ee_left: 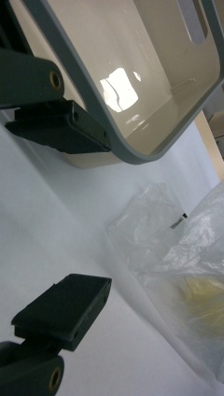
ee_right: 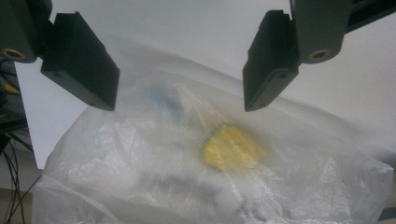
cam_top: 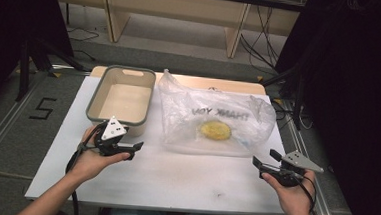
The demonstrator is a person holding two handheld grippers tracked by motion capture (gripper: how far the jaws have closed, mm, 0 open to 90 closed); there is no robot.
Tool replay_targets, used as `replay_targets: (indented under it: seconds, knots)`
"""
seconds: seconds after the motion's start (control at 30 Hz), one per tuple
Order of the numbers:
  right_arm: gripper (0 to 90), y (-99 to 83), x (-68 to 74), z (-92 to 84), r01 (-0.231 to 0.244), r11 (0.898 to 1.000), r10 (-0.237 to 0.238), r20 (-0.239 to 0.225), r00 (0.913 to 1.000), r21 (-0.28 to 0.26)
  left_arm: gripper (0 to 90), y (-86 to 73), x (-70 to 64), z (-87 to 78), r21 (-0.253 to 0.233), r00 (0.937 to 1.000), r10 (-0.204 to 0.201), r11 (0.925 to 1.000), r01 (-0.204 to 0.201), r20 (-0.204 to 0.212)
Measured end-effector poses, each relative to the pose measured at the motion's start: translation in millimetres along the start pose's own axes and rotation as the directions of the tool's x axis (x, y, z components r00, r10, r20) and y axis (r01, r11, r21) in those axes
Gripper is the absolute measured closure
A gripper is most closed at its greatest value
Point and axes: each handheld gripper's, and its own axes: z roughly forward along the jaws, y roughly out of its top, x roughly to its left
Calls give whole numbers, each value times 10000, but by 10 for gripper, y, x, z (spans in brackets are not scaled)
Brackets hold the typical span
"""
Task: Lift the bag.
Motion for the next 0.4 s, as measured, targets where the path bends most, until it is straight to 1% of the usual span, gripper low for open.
replay_targets:
  seconds: [0.13, 0.27, 0.37, 0.4]
  knots:
    - [289, -34, -11, -19, -87, 9999, 87, 2, 10000, -73, 281, -59, 11, -12, 20, 10000, -82, 10000, 82, -11]
    - [290, -59, -12, -9, -116, 9999, 116, 6, 9999, -103, 277, -78, 25, -16, 46, 10000, -96, 9999, 96, -14]
    - [290, -67, -7, -3, -162, 9998, 160, -98, 9998, -130, 272, -94, 31, -21, 62, 9997, -233, 9997, 233, 61]
    - [290, -69, -7, -3, -193, 9997, 191, -110, 9998, -137, 270, -100, 35, -22, 53, 9997, -239, 9997, 239, 29]
